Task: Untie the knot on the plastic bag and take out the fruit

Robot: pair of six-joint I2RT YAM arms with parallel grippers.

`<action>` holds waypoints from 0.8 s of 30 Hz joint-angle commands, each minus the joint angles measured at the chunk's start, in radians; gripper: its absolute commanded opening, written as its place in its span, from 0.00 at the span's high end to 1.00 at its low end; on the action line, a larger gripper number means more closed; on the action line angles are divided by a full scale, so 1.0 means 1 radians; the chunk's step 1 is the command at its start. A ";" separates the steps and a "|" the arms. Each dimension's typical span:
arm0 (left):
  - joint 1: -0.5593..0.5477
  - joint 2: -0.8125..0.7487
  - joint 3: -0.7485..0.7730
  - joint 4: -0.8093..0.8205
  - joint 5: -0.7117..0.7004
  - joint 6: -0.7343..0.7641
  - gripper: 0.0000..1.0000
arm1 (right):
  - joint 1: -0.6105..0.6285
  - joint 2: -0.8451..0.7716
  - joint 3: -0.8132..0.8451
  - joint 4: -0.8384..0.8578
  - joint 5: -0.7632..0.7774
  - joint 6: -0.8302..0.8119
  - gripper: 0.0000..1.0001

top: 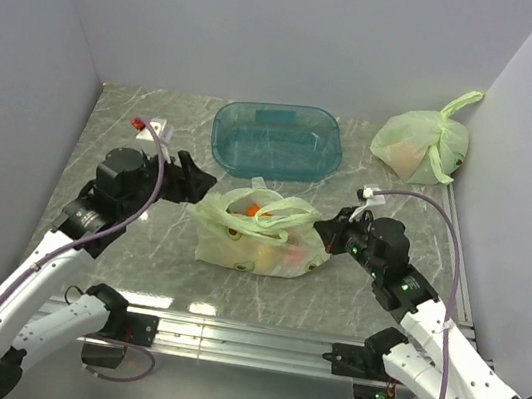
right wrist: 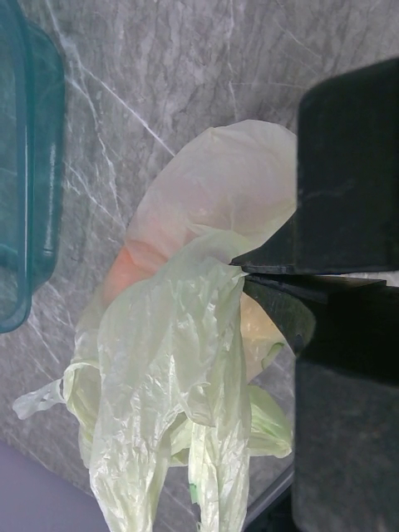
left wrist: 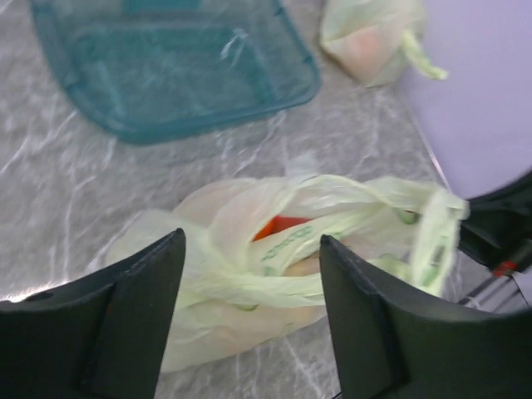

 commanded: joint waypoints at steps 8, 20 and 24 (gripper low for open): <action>-0.365 0.239 0.051 0.238 -0.122 0.067 0.43 | -0.002 -0.004 0.050 0.024 -0.018 -0.001 1.00; -0.386 0.495 0.065 0.417 -0.150 0.085 0.53 | -0.002 -0.018 0.042 0.034 -0.031 0.016 1.00; -0.400 0.550 0.051 0.420 -0.121 0.090 0.53 | -0.002 -0.015 0.038 0.048 -0.014 0.025 1.00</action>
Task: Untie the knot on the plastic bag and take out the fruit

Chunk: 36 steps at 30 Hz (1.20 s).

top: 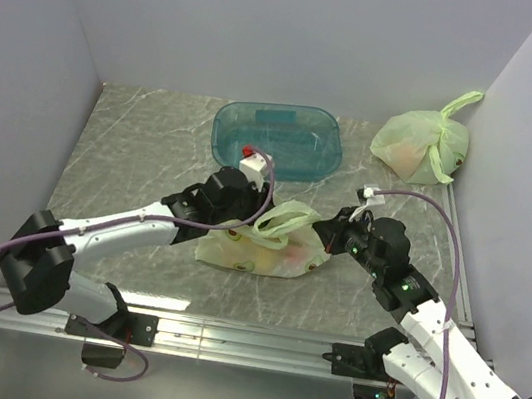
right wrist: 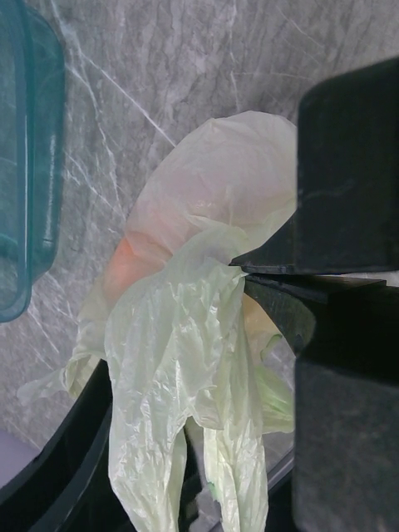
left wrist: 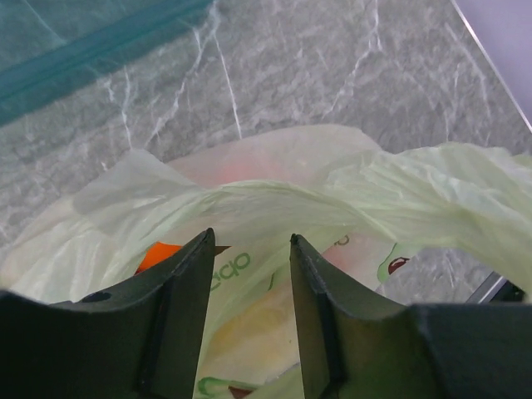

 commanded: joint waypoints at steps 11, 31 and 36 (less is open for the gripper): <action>-0.040 0.136 -0.088 0.143 0.024 -0.041 0.42 | -0.002 0.025 0.048 0.095 0.061 0.056 1.00; -0.137 -0.184 -0.373 -0.097 0.062 -0.170 0.75 | -0.049 0.033 0.169 -0.138 0.149 -0.044 0.41; -0.138 -0.180 -0.324 -0.110 0.070 -0.138 0.73 | 0.070 0.071 0.378 -0.303 0.127 -0.240 0.19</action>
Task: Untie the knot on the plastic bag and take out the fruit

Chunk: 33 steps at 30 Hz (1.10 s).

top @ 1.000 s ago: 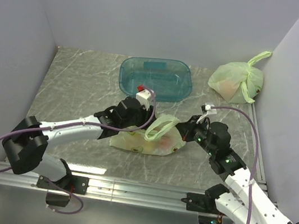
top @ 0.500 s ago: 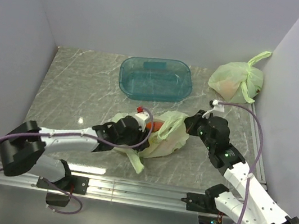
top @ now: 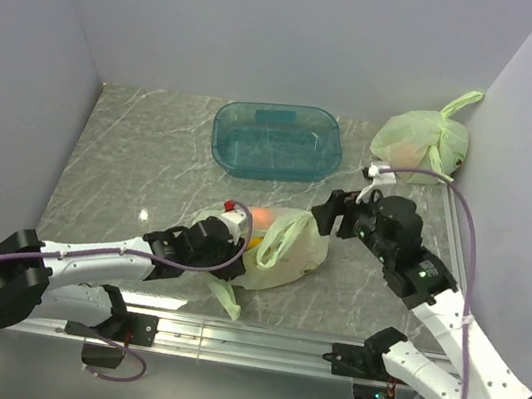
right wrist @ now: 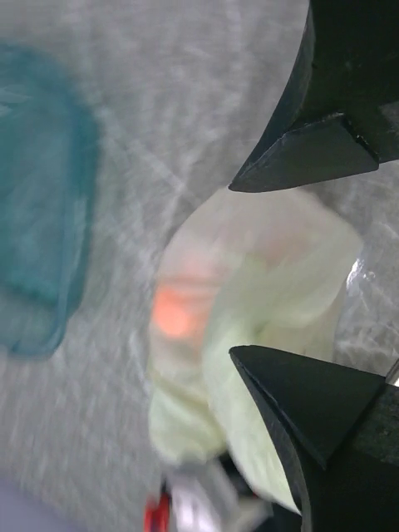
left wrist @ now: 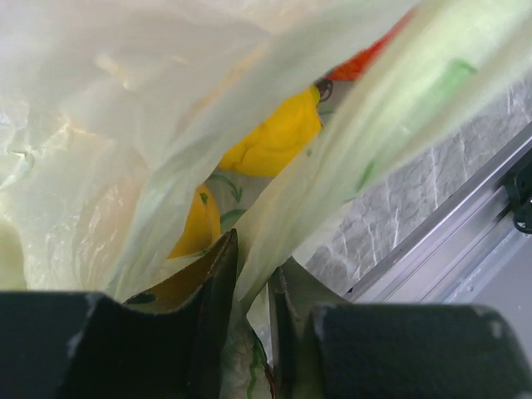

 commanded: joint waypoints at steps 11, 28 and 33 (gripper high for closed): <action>-0.034 -0.076 0.069 -0.066 0.002 0.046 0.71 | 0.166 0.354 0.571 -0.260 -0.238 -0.419 0.17; -0.037 -0.114 0.047 -0.037 -0.038 0.069 0.72 | 0.185 0.628 0.470 -0.278 -0.484 -0.511 0.21; -0.037 -0.122 0.055 -0.043 -0.038 0.069 0.72 | 0.209 0.661 0.464 -0.268 -0.453 -0.513 0.24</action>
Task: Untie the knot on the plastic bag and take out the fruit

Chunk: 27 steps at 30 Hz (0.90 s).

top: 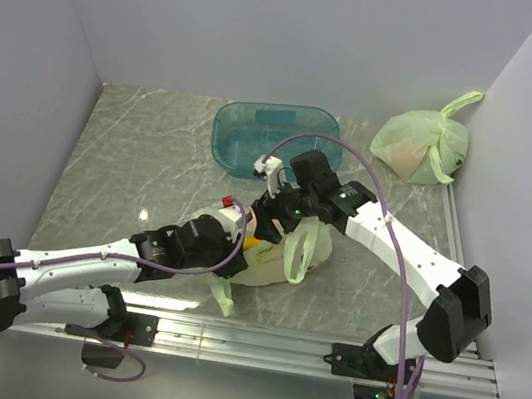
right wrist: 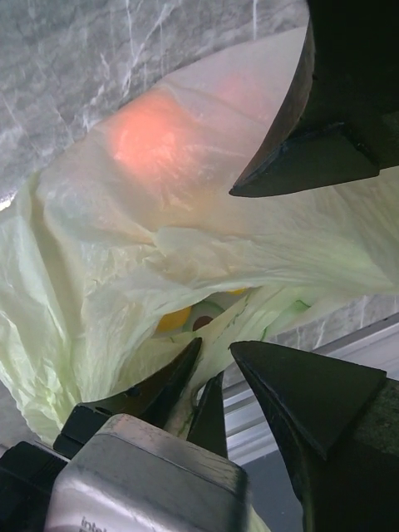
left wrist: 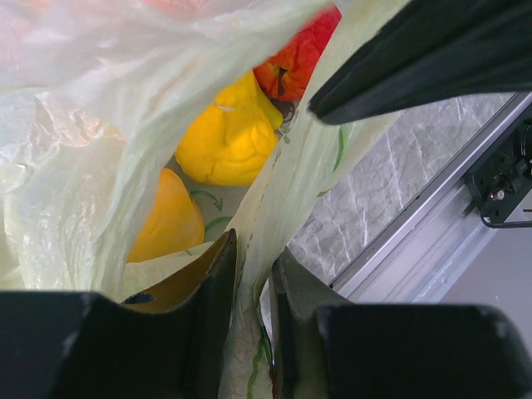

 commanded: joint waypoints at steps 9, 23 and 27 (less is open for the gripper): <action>-0.010 -0.042 0.021 -0.002 0.011 0.032 0.73 | 0.024 0.082 0.013 0.059 0.084 -0.007 0.58; -0.145 -0.116 -0.082 -0.060 0.155 -0.138 0.89 | -0.181 0.261 0.159 0.365 0.321 0.389 1.00; -0.203 -0.131 -0.133 -0.066 0.148 -0.226 0.90 | -0.183 0.274 0.144 0.395 0.313 0.418 1.00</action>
